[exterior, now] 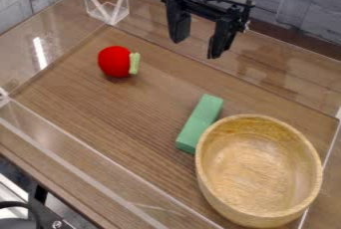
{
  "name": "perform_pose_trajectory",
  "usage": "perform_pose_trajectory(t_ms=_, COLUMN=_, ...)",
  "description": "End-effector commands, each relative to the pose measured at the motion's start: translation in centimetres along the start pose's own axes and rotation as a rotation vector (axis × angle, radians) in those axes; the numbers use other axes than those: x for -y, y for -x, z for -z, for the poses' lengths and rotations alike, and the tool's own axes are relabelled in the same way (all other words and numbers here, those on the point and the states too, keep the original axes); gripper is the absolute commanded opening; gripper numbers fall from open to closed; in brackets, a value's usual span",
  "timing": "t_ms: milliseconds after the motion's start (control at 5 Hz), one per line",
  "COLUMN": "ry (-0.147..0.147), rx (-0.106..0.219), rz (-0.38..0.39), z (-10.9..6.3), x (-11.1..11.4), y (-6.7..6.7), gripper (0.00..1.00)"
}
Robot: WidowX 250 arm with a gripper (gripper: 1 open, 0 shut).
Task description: Put the green stick in the brown bowl
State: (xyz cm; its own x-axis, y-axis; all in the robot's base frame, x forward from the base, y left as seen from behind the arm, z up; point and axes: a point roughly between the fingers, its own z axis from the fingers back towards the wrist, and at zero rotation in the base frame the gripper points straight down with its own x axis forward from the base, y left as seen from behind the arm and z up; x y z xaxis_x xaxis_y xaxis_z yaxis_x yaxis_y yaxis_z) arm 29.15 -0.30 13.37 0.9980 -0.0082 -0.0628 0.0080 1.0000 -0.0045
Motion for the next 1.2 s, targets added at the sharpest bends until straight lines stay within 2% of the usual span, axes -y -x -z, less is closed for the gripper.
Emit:
perform_pose_trajectory(t_ms=0, ry=0.009, rx=-0.020, rz=-0.028, z=1.8, x=1.3, y=0.2, gripper=1.00)
perform_pose_trajectory(t_ms=200, ry=0.022, rx=-0.025, rz=-0.050, z=4.3, x=1.5, y=0.7, gripper=1.00)
perform_pose_trajectory(t_ms=600, ry=0.050, rx=0.009, rz=-0.032, z=5.6, x=2.0, y=0.7, gripper=1.00)
perform_pose_trajectory(t_ms=800, ry=0.061, rx=0.014, rz=-0.072, z=7.3, x=1.6, y=1.2, gripper=1.00)
perform_pose_trajectory(t_ms=1000, ry=0.073, rx=0.042, rz=-0.107, z=9.0, x=1.1, y=1.4, gripper=1.00)
